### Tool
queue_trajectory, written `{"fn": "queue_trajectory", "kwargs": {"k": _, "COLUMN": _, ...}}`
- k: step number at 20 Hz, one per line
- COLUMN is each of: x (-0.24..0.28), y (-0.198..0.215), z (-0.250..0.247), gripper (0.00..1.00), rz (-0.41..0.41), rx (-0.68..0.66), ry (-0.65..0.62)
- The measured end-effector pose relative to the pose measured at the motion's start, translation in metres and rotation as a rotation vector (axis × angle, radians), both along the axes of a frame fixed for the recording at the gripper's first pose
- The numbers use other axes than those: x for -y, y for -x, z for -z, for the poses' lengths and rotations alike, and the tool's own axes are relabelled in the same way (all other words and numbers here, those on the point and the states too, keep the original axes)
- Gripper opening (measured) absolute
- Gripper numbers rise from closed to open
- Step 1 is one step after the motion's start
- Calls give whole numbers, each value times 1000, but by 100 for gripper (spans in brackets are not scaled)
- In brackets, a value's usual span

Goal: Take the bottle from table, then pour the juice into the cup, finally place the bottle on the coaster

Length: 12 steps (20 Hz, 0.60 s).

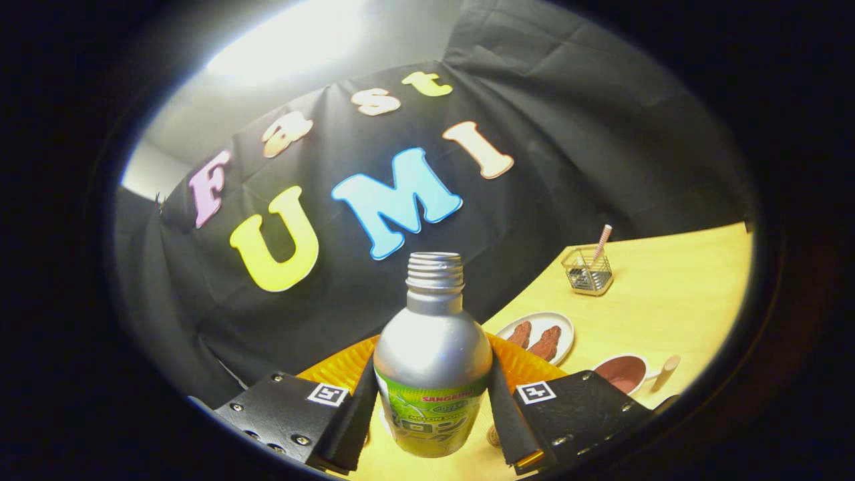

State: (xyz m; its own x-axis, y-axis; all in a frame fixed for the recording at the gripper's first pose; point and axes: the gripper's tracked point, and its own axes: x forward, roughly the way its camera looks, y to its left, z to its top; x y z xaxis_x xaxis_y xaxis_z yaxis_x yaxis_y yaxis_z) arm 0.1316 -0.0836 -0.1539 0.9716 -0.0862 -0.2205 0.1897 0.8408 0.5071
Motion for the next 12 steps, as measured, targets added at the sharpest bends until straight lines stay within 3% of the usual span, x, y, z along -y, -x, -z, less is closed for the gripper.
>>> {"fn": "queue_trajectory", "kwargs": {"k": 5, "x": -16, "y": -5, "z": 2, "gripper": 77, "rz": -42, "rx": -37, "ry": 249}}
{"fn": "queue_trajectory", "kwargs": {"k": 12, "x": -28, "y": -11, "z": 18, "gripper": 77, "rz": -88, "rx": -64, "ry": 472}}
